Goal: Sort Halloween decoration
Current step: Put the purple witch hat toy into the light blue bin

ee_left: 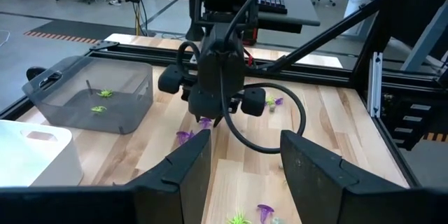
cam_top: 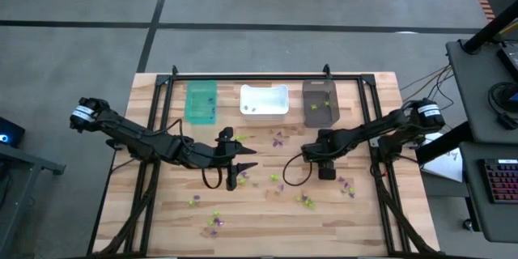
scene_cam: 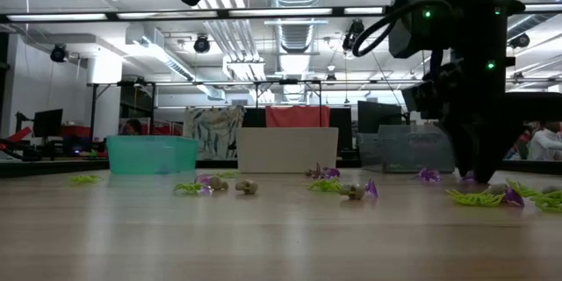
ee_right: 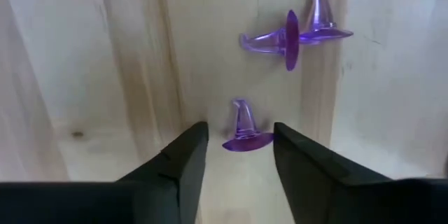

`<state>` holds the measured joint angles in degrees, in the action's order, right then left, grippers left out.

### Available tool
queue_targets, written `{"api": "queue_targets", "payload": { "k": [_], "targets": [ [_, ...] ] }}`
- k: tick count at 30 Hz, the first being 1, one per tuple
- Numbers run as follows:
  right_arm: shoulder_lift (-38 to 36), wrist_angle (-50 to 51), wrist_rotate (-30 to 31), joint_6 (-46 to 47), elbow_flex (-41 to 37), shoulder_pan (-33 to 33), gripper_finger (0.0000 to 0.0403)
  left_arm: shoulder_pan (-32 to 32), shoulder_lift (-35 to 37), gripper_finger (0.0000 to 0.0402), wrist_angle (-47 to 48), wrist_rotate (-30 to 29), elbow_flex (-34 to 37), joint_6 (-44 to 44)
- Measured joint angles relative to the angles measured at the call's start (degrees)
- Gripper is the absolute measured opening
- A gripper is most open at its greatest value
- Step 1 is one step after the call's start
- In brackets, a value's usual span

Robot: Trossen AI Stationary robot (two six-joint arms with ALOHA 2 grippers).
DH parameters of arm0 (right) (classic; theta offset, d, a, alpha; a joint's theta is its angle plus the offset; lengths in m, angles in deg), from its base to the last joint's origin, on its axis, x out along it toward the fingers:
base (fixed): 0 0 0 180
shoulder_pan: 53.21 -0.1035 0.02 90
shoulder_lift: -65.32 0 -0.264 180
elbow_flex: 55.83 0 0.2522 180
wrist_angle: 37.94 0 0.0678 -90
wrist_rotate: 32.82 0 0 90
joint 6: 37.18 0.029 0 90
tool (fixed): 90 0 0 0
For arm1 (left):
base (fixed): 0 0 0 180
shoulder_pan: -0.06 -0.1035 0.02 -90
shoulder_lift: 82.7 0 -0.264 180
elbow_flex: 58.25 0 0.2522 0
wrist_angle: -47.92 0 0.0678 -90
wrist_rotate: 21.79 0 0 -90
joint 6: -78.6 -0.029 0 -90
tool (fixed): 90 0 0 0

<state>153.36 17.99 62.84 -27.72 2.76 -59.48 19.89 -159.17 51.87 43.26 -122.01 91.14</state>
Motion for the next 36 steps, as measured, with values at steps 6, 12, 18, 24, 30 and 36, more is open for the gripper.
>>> {"api": "queue_targets", "payload": {
  "k": [6, 12, 18, 24, 30, 36],
  "targets": [
    [0.08, -0.77, -0.60, 0.00, -0.16, 0.56, 0.0067, 0.00, 0.00, 0.0155, 0.07, 0.02, 0.02, 0.00],
    [-1.29, -1.09, -1.03, -0.37, -0.19, 0.59, 0.0013, 0.00, -0.02, 0.0155, -0.02, 0.02, 0.11, 0.00],
    [-3.34, -1.22, -0.44, 0.80, -0.30, 0.68, 0.0009, 0.27, -0.02, 0.0155, -0.08, 0.04, 0.13, 0.00],
    [-5.92, -8.84, -0.75, 1.50, 0.56, 0.01, 0.0009, 0.44, -0.04, 0.0155, -0.07, 0.06, 0.22, 0.00],
    [-6.04, -17.80, -2.75, -1.78, 0.52, -0.47, 0.0028, 0.46, -0.07, 0.0155, -0.06, 0.06, 0.27, 0.02],
    [-5.79, -26.66, -2.65, -7.56, -0.73, -0.47, 0.0099, 0.50, -0.07, 0.0155, 0.02, 0.04, 0.33, 0.02]
  ]
}}
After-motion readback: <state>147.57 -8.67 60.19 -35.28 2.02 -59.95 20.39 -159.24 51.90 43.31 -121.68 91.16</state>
